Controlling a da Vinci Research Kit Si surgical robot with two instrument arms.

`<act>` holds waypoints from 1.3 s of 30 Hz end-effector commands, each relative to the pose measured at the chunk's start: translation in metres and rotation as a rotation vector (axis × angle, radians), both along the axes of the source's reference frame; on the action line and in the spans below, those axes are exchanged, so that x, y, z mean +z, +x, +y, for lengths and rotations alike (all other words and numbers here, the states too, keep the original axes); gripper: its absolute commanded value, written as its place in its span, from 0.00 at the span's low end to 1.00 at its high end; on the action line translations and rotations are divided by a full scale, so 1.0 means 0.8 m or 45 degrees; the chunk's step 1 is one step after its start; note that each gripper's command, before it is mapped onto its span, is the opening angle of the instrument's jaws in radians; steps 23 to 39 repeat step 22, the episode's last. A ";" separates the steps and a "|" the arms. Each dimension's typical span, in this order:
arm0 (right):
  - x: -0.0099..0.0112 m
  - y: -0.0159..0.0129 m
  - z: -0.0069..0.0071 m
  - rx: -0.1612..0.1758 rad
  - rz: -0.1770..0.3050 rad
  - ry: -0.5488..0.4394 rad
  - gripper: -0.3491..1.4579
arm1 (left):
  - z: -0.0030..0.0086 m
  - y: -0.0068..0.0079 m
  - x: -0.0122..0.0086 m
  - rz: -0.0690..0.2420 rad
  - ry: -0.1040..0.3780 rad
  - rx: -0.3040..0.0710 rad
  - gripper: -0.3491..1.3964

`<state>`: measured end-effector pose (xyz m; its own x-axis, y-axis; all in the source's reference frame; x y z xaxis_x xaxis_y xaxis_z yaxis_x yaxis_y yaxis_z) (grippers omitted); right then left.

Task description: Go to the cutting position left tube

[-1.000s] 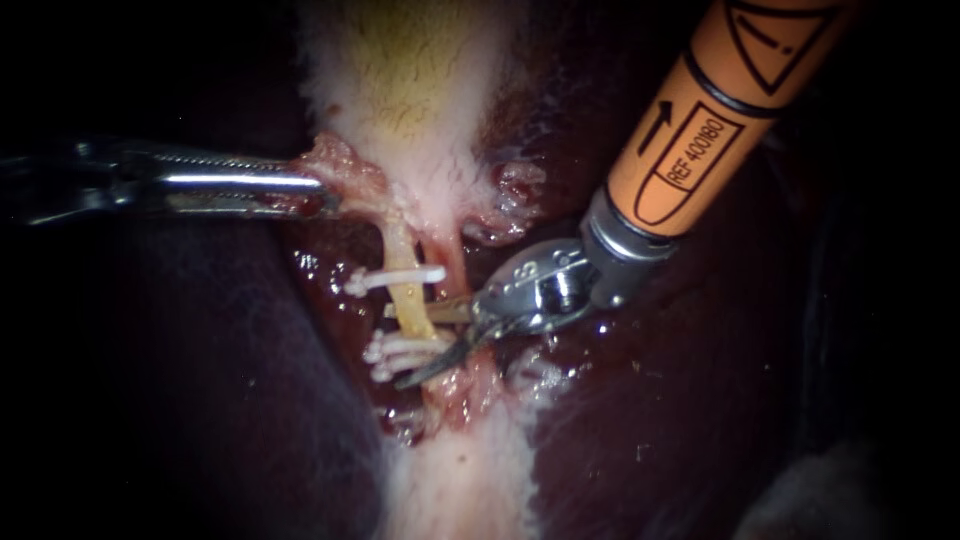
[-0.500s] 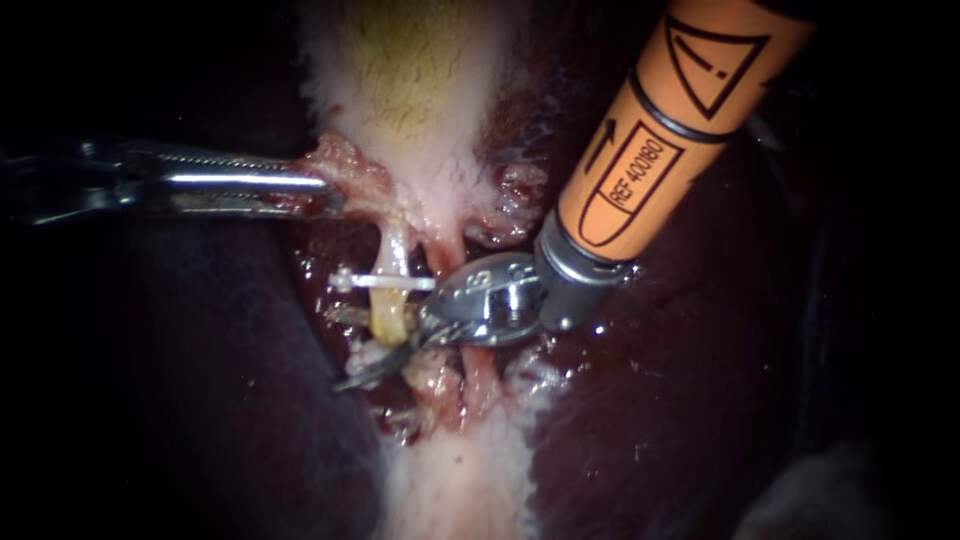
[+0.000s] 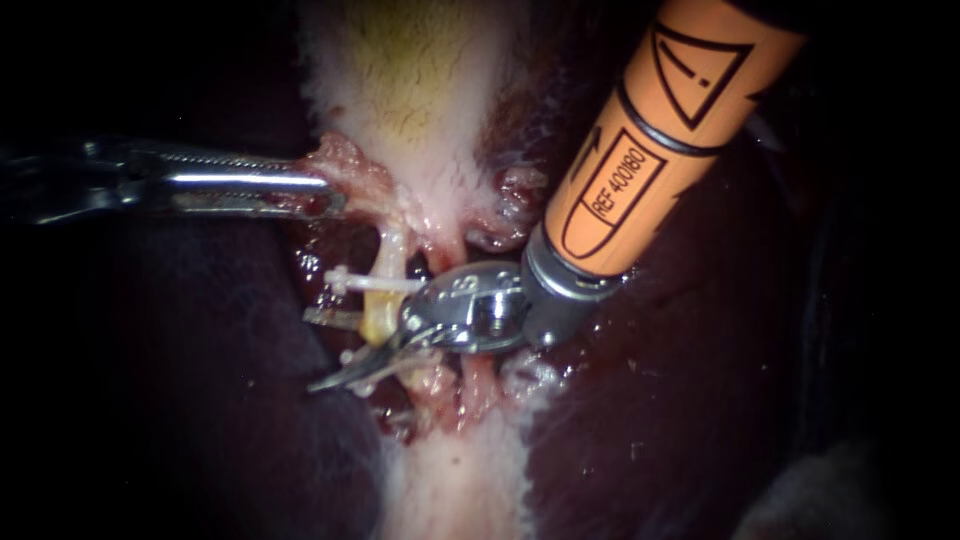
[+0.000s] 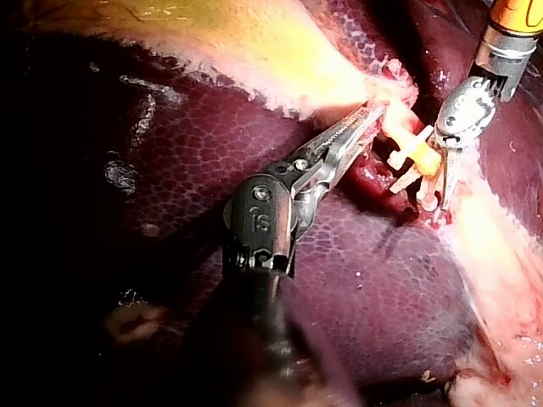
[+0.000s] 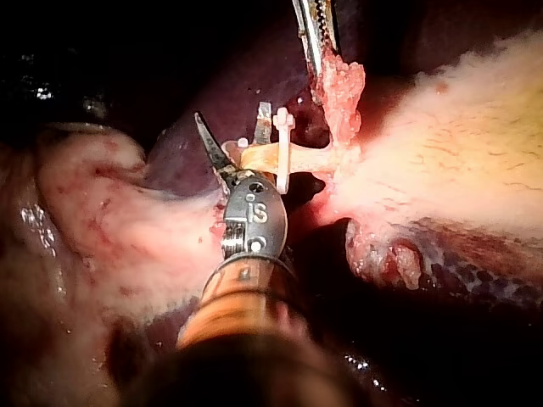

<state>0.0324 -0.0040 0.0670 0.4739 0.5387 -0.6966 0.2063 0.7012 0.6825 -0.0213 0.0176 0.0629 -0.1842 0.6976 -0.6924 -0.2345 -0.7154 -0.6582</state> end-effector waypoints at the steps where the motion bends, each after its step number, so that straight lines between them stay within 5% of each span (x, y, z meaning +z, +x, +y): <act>1: -0.0005 0.0000 0.0000 -0.004 0.002 0.008 0.92 | 0.0000 0.0001 0.0000 -0.001 0.000 0.001 0.00; 10: -0.0028 0.0002 -0.0010 -0.044 0.023 0.049 0.91 | 0.0000 0.0002 0.0001 -0.001 0.000 0.002 0.00; 39: -0.0026 0.0001 -0.0008 -0.044 0.019 0.055 0.91 | 0.0000 0.0002 0.0001 -0.001 0.000 0.001 0.00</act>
